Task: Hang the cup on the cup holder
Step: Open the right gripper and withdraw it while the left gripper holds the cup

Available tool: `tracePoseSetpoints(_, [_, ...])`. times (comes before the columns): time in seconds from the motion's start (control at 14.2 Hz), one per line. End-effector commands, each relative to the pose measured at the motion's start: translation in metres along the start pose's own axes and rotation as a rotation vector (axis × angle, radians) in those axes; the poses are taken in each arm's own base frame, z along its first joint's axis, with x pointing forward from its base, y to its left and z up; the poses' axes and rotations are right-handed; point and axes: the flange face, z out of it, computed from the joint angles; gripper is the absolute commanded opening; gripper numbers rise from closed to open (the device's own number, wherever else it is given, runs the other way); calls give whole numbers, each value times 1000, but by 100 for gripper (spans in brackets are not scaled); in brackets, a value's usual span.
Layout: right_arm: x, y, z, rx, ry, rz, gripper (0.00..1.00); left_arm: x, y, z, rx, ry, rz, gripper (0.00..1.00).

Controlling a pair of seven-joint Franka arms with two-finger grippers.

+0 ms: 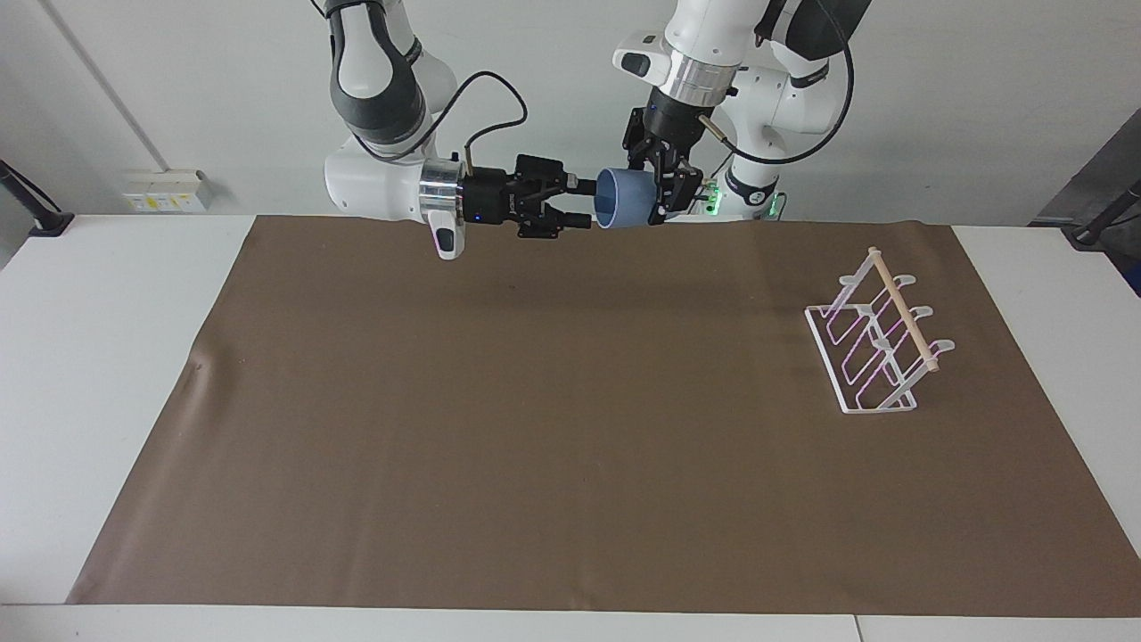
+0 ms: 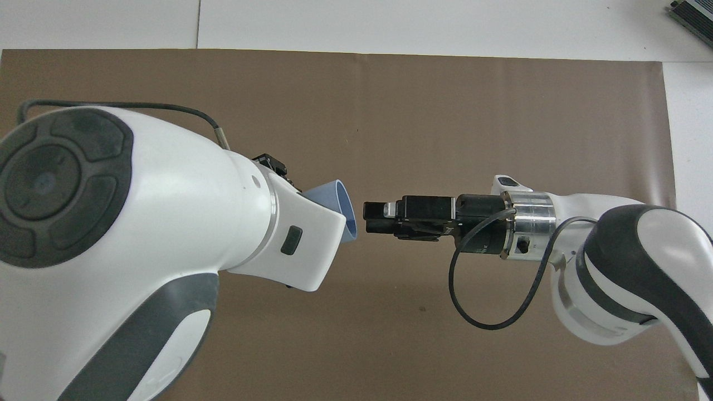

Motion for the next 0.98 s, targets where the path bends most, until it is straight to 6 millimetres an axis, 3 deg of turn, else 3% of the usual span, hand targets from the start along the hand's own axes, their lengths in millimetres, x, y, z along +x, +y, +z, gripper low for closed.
tracePoseSetpoints(0.0, [8, 9, -30, -187, 6, -16, 100, -10, 3, -5, 16, -45, -9, 0])
tracePoseSetpoints(0.21, [16, 33, -63, -426, -6, -55, 100, -27, -6, -6, 48, -125, -25, 0])
tracePoseSetpoints(0.42, [27, 43, -88, -687, 5, -136, 100, -68, -30, -5, 3, -228, -108, 0])
tracePoseSetpoints(0.56, [35, 51, -100, -863, 33, -184, 100, -91, -26, 11, -17, -272, -131, 0])
tracePoseSetpoints(0.77, [43, 44, -114, -1046, 79, -227, 100, -110, -33, 46, 152, -256, -110, 0])
tracePoseSetpoints(0.91, [51, 33, -124, -1147, 90, -269, 100, -130, -53, 52, 218, -354, -89, 0])
